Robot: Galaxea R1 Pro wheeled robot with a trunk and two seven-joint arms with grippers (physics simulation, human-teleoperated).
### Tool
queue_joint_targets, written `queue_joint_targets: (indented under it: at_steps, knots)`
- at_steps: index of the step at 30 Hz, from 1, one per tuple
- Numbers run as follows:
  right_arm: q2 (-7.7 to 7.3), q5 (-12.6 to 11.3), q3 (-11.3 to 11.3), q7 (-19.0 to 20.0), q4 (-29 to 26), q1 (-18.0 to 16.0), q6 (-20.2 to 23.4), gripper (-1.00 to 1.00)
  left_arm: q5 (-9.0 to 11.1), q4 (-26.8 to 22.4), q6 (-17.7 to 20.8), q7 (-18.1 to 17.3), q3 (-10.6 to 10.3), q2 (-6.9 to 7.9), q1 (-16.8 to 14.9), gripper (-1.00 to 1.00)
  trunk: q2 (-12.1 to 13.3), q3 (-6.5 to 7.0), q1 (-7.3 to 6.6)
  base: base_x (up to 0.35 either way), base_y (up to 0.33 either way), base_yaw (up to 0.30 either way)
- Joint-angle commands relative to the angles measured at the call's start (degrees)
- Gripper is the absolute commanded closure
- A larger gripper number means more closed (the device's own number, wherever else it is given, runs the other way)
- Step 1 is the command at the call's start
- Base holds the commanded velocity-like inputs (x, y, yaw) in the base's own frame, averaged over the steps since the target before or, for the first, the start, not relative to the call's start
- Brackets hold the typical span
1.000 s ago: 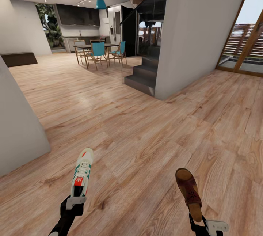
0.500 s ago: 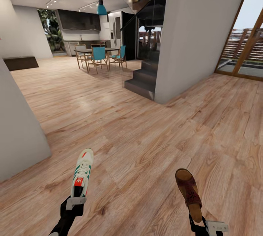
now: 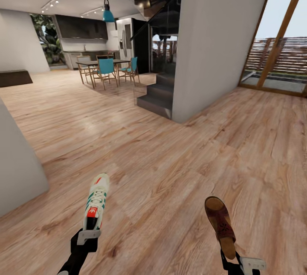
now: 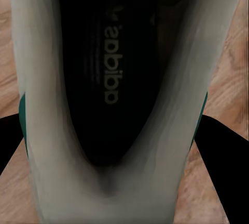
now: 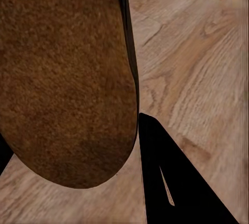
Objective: Pick up the two gym shoes and the two sandals from the corridor floor and place them onto the hallstand (shoe rack) in the corridor, making sure they are on the rack and not on the floor. Arrange them so the two gym shoes are next to each other and the two sandals are next to each other.
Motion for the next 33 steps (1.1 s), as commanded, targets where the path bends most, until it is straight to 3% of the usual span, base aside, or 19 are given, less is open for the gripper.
queue_joint_targets:
  at_steps: [1, 7, 12, 33]
  knots:
    - [0.05, 0.2, -0.5, 0.5, 0.1, -0.1, -0.1, 1.00, -0.6, 0.0, -0.2, -0.3, 0.5, -0.04, 0.0, 1.00, 0.0, 0.02, -0.01, 0.000, 0.000, -0.227]
    - [0.43, 0.2, -0.5, 0.4, 0.0, -0.1, -0.1, 1.00, -0.6, 0.0, -0.2, -0.3, 0.5, -0.03, 0.0, 1.00, 0.0, 0.31, -0.01, 0.000, 0.000, -0.258]
    - [1.62, 0.3, -0.5, 0.4, 0.0, -0.1, -0.1, 1.00, -0.6, 0.0, -0.2, -0.3, 0.5, -0.03, 0.0, 1.00, 0.0, 0.41, -0.01, 0.082, 0.024, -0.286]
    - [1.81, 0.3, -0.6, 0.4, -0.3, -0.1, -0.1, 1.00, -0.5, -0.1, -0.2, -0.3, 0.5, -0.03, 0.0, 1.00, 0.0, 0.43, -0.01, 0.313, 0.097, -0.263]
